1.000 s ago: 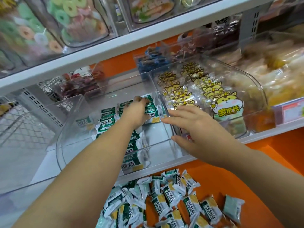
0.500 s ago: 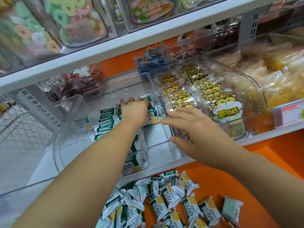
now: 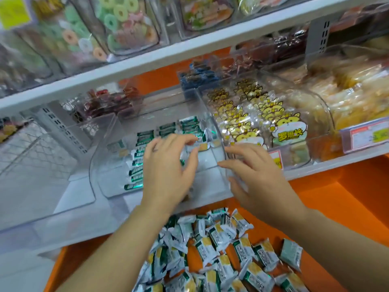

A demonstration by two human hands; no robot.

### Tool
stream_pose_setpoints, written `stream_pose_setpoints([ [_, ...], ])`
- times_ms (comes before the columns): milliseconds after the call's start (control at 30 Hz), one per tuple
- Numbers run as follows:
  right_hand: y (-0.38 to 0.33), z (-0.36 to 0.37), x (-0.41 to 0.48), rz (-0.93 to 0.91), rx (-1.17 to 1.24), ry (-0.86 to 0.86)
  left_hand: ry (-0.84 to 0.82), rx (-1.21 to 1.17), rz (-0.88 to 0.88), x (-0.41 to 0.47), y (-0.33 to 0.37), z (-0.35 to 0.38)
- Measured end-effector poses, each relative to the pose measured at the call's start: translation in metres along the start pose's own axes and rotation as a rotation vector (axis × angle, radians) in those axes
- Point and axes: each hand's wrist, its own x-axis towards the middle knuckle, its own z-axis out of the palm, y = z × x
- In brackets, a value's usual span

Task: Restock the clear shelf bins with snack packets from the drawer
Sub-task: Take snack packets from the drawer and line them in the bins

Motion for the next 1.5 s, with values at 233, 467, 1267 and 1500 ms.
stream_pose_setpoints([
  [233,-0.005,0.04,-0.067,-0.193,-0.059,-0.251,-0.151,-0.113,0.071,-0.122,-0.028,0.012],
  [467,-0.001,0.098,-0.108,0.157,-0.205,-1.208,-0.657,0.023,-0.217,-0.185,-0.091,0.055],
  [1267,0.013,0.203,-0.127,0.255,-0.131,-1.006,-1.072,0.337,-0.285,-0.234,-0.139,0.122],
  [1500,0.014,0.212,-0.106,0.553,0.096,-0.876,-1.073,0.286,-0.3,-0.23,-0.139,0.121],
])
